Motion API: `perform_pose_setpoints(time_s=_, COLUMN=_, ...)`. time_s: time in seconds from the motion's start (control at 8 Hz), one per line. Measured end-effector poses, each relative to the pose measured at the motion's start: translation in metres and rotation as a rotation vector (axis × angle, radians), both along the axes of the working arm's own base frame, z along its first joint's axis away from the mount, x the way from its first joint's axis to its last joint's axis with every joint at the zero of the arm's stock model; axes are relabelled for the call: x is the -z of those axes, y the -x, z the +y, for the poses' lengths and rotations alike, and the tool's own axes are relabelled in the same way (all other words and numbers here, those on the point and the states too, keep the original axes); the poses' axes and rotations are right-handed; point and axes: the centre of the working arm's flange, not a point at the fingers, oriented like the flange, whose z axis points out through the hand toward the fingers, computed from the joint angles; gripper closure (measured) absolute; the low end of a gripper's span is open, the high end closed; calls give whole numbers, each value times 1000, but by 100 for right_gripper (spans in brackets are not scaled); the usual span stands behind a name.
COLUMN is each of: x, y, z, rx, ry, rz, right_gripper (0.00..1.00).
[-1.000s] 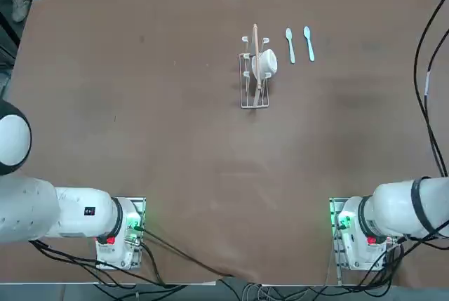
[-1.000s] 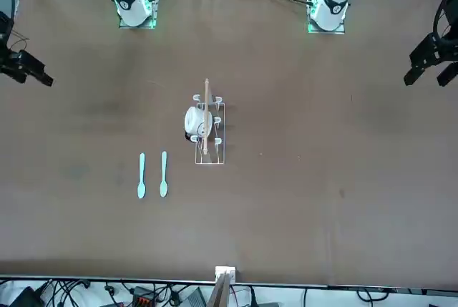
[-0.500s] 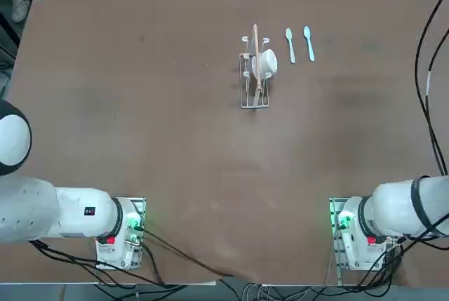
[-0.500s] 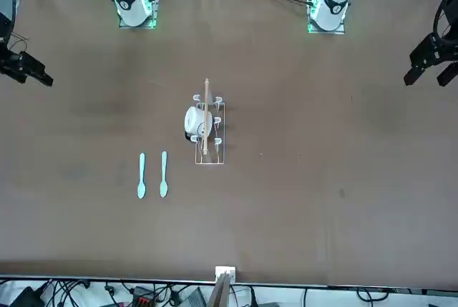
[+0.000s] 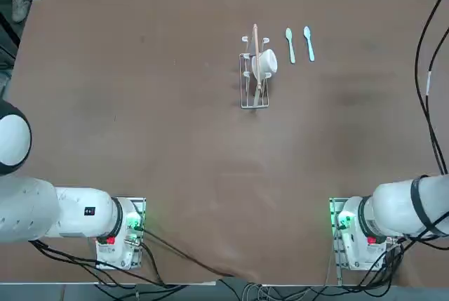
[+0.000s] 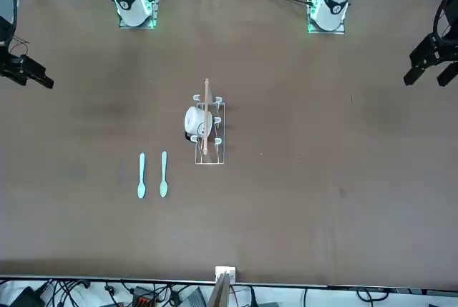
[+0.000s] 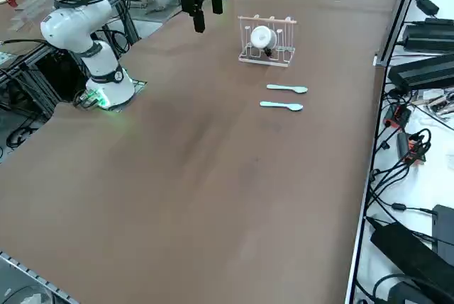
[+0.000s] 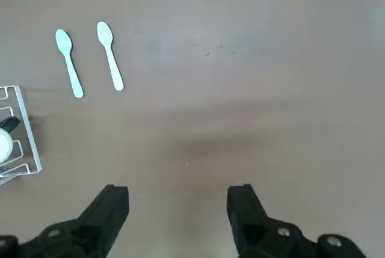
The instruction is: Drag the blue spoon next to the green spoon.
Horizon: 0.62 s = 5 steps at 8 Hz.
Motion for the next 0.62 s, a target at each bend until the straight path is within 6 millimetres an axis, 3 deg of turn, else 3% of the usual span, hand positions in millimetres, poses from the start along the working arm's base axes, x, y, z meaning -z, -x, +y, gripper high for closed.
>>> perform_pose_setpoints(time_s=0.25, x=-1, y=0, z=4, rx=-7, ry=-1, rz=-2, right_gripper=0)
perform_pose_setpoints(time_s=0.62, x=0, y=-3, z=34, rx=24, ry=3, rz=2, right_gripper=0)
